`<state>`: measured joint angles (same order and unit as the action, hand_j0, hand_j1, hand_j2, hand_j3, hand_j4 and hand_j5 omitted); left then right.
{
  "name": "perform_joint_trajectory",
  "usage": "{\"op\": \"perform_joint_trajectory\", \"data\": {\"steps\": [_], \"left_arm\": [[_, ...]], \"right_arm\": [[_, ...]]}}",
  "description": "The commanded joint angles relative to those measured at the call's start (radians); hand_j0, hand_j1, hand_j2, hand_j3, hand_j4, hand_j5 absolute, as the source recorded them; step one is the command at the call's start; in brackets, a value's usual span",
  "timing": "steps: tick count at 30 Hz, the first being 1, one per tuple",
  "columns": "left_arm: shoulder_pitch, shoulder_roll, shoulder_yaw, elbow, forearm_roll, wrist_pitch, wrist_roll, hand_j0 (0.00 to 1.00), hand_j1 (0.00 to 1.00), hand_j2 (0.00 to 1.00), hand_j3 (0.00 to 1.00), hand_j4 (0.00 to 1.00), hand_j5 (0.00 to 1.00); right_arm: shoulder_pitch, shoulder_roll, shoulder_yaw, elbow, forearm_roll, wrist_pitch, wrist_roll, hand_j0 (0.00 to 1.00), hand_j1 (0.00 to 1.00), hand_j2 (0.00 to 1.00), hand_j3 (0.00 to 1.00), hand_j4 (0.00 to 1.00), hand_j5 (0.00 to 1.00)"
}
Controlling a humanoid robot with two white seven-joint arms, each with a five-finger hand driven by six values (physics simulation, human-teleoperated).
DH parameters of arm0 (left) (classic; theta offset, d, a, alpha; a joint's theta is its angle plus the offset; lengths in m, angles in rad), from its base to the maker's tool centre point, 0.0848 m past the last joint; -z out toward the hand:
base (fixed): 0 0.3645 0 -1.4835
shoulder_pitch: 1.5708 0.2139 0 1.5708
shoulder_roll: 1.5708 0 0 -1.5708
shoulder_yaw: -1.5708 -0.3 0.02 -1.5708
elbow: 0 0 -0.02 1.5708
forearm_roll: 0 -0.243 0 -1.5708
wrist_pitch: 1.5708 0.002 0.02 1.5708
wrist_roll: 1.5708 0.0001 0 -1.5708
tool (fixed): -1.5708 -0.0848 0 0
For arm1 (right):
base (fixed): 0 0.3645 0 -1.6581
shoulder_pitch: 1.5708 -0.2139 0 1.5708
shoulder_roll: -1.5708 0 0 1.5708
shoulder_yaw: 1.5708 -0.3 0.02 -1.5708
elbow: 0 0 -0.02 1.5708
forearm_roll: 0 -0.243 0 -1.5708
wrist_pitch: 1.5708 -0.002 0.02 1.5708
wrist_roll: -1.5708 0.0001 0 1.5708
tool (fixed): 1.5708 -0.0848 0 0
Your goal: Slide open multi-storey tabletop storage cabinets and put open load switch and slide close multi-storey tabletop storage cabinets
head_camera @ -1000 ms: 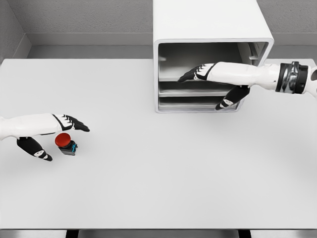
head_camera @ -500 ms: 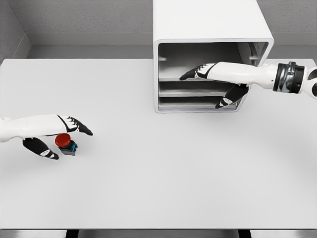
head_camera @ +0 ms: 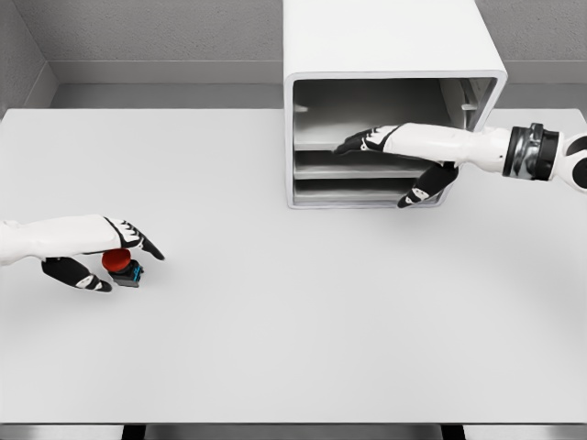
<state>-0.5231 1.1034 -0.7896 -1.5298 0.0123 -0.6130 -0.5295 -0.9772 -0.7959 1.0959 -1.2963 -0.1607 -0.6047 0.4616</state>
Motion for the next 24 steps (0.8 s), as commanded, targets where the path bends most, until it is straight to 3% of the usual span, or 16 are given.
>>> {"op": "perform_joint_trajectory", "data": {"steps": [1,10,16,18,24], "left_arm": [[-0.002,0.000,0.000,0.011,0.003,0.002,0.000,0.83,0.83,0.83,0.83,0.83,0.83],[0.005,-0.017,-0.002,0.040,0.000,0.002,0.000,0.83,0.83,0.83,0.83,0.83,0.83],[0.005,-0.016,0.000,0.039,0.001,0.002,-0.001,0.69,0.69,0.69,0.69,0.69,0.69],[0.005,-0.017,0.000,0.039,0.001,0.002,-0.001,0.69,0.69,0.69,0.69,0.69,0.69],[0.005,-0.017,0.000,0.036,0.003,0.002,-0.001,0.66,0.66,0.66,0.66,0.66,0.66]], "right_arm": [[0.002,0.001,0.006,-0.003,0.017,-0.006,0.002,1.00,1.00,1.00,1.00,1.00,1.00],[0.031,-0.020,-0.002,-0.049,0.020,-0.006,0.000,1.00,1.00,1.00,1.00,1.00,1.00],[0.048,-0.075,-0.010,-0.130,0.018,-0.006,-0.003,1.00,1.00,1.00,1.00,1.00,1.00],[0.095,-0.088,-0.068,-0.152,0.020,-0.006,0.002,1.00,1.00,1.00,1.00,1.00,1.00],[0.118,-0.123,-0.076,-0.196,0.020,-0.006,-0.001,1.00,1.00,1.00,1.00,1.00,1.00]]}}
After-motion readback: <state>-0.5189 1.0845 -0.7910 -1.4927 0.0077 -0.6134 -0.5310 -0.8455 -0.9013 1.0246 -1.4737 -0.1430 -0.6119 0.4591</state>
